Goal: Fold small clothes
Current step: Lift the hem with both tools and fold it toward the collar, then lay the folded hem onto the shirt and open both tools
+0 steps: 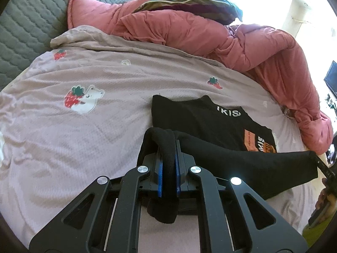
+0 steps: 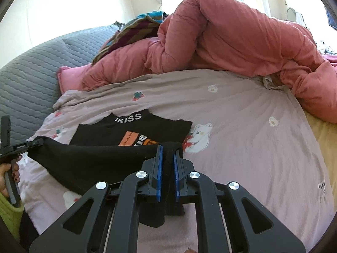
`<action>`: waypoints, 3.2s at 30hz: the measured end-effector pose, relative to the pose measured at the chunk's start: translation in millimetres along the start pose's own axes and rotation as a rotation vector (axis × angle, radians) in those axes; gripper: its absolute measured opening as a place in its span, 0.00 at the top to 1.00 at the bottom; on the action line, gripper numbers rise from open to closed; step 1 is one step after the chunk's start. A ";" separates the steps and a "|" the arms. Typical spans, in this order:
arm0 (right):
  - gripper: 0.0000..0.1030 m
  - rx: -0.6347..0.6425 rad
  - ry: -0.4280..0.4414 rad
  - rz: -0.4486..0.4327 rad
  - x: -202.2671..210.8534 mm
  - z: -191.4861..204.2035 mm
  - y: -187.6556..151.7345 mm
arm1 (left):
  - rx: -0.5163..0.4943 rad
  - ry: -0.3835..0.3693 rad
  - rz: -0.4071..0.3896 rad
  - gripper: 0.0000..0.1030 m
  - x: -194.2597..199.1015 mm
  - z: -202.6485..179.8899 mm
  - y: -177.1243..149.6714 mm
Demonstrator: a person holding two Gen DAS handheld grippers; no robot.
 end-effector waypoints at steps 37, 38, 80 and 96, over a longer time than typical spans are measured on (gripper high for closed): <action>0.32 0.074 -0.203 0.070 -51.0 12.7 -17.1 | -0.020 -0.025 -0.112 0.87 -49.4 4.0 14.1; 0.32 0.093 -0.180 0.068 -48.1 21.5 -18.2 | -0.027 -0.015 -0.118 0.80 -47.2 2.4 13.5; 0.75 0.231 0.063 0.209 -111.6 107.4 -40.0 | -0.328 -0.117 0.091 1.00 -60.4 -66.2 -72.1; 0.75 0.173 0.012 0.194 -151.5 89.8 7.7 | -0.192 -0.079 0.102 0.95 -116.6 -61.2 -0.1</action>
Point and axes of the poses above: each gripper's, at about its wrist camera, not at the fingertips, and x roughly against the way its jaws point, z to its left, y to its top, the point moved 4 cm from there along -x, roughly the way its jaws point, and after that the axes turned 7 degrees about -z, right-handed, at the moved point
